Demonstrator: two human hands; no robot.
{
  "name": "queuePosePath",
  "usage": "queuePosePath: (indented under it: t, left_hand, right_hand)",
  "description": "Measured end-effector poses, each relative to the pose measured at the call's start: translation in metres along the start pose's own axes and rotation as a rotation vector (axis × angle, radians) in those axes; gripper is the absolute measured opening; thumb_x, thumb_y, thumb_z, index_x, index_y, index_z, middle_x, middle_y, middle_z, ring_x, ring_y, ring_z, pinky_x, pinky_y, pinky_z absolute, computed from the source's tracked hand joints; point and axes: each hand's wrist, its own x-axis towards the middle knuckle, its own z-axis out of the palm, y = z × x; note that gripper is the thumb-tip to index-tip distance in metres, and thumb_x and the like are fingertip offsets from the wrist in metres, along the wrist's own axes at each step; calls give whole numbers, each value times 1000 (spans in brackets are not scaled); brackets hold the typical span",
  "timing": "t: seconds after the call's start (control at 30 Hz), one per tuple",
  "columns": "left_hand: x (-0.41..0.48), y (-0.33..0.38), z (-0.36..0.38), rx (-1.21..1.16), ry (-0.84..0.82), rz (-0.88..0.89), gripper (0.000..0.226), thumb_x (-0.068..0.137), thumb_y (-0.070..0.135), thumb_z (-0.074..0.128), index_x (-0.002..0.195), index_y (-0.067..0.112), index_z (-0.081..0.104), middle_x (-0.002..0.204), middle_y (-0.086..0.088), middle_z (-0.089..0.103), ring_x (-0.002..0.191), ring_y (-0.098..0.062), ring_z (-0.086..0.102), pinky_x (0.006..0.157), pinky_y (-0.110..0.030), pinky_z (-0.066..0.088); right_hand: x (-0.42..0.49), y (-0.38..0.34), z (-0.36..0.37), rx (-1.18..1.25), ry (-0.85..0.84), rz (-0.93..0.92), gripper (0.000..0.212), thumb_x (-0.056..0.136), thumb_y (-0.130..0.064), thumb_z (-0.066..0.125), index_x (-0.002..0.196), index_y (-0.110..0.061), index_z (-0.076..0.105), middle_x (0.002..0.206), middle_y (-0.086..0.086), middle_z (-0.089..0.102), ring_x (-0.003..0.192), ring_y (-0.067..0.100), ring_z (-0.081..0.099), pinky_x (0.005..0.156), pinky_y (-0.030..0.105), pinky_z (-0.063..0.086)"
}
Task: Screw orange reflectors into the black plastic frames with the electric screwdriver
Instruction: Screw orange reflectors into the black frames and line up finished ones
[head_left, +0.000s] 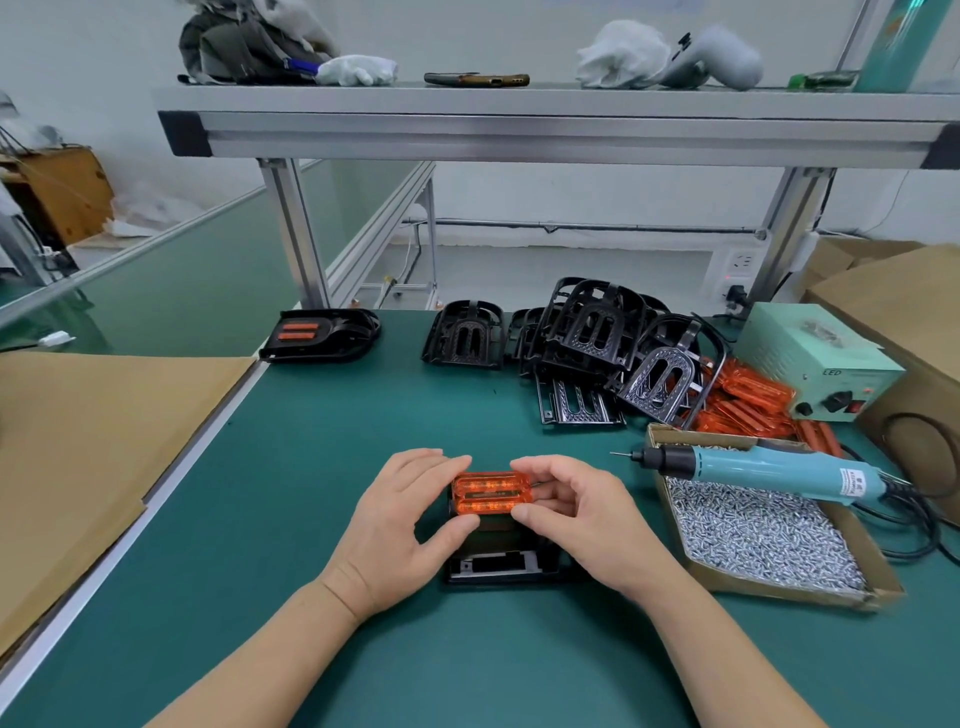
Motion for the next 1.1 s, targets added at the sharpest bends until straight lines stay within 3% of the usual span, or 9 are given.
queuePosePath:
  t: [0.3, 0.7, 1.1]
  left_hand:
    - [0, 1, 0, 12, -2, -17, 54, 95, 42, 54, 136, 8, 58, 127, 0, 62, 125, -19, 51, 111, -29, 37]
    - [0, -3, 1, 28, 70, 37, 32, 95, 34, 60, 118, 11, 66, 115, 3, 63, 114, -17, 55, 106, -26, 40]
    - [1, -2, 0, 45, 165, -15, 31, 94, 31, 59, 109, 6, 69, 105, 0, 66, 102, -19, 59, 97, -26, 44]
  right_hand:
    - [-1, -5, 2, -15, 25, -36, 39, 77, -4, 83, 105, -27, 69, 101, 0, 72, 91, 16, 71, 87, 28, 57]
    - [-3, -10, 6, -116, 43, -35, 35, 73, -10, 87, 96, -22, 64, 90, -3, 71, 75, 9, 68, 74, 21, 55]
    - [3, -11, 24, -321, 59, -12, 41, 68, -35, 88, 87, -29, 53, 76, -9, 68, 61, 4, 60, 62, 20, 51]
